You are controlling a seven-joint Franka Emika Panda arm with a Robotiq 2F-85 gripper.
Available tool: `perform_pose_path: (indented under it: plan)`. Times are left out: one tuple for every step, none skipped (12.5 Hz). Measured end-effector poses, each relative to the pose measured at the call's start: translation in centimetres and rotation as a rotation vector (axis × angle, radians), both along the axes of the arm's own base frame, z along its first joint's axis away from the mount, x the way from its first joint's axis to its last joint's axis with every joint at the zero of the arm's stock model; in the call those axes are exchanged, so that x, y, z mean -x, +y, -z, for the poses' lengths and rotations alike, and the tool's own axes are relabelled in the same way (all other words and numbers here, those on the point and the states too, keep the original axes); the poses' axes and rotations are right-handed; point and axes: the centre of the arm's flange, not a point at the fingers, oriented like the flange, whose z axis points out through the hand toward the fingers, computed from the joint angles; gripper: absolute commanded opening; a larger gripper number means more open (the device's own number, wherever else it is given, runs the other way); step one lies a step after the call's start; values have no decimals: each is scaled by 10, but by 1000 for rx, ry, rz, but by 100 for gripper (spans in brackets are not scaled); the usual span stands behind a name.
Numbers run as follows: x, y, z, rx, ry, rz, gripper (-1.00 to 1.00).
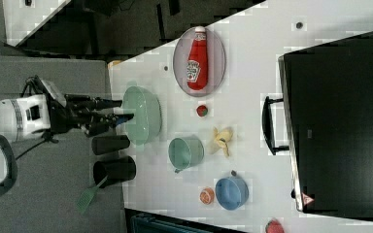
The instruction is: Pick banana from table and place on oven.
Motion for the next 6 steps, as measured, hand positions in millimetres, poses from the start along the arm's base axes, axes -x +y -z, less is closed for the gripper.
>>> perform_pose_path:
  plan:
    - [46, -3, 9, -9, 115, 14, 58]
    - [95, -9, 1, -15, 194, 35, 79]
    - [134, -18, -16, -24, 203, 60, 99]
    - [163, -24, -40, -32, 160, 74, 100]
    - [186, -27, -73, -36, 78, 80, 100]
    - [204, -30, -104, -28, -8, 85, 100]
